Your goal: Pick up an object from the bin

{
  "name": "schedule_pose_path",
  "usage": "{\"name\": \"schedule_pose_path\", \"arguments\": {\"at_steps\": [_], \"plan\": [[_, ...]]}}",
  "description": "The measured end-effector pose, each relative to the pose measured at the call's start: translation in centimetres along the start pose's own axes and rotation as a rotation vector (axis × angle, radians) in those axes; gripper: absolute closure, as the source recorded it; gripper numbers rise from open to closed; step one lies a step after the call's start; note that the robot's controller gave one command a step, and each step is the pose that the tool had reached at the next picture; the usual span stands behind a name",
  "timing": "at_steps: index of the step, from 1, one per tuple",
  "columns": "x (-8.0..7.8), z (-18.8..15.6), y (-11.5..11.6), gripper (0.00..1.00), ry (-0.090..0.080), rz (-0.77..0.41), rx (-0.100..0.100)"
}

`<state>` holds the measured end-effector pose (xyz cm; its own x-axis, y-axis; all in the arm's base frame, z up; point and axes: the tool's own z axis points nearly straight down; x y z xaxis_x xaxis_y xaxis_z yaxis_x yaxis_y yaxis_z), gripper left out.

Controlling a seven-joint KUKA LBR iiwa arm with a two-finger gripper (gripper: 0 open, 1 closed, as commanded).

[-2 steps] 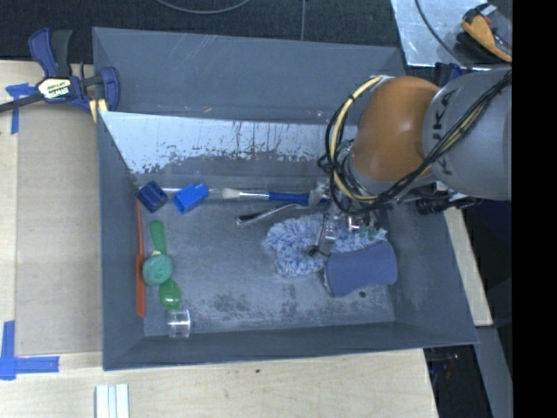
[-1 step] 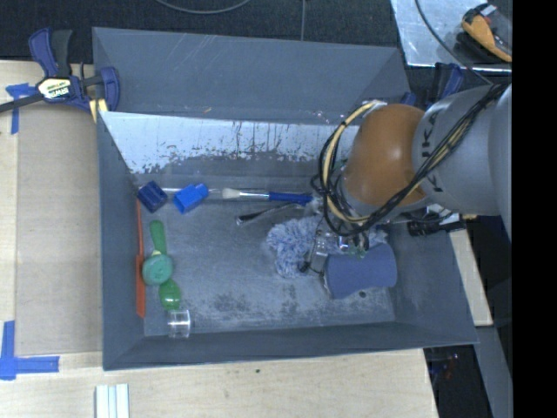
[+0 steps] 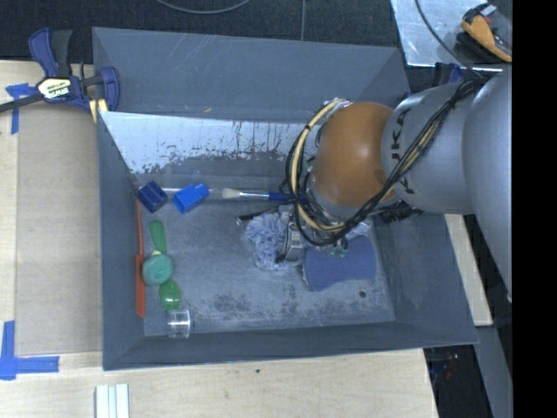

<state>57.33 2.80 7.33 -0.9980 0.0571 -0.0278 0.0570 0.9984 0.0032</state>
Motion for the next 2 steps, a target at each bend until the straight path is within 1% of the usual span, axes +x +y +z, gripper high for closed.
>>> {"name": "schedule_pose_path", "arguments": {"at_steps": [1, 2], "plan": [[0.0, 0.0, 0.0, 1.00, 0.000, 0.000, 0.000], [0.1, -2.3, 0.0, 1.00, 0.005, 0.001, 0.001]]}}
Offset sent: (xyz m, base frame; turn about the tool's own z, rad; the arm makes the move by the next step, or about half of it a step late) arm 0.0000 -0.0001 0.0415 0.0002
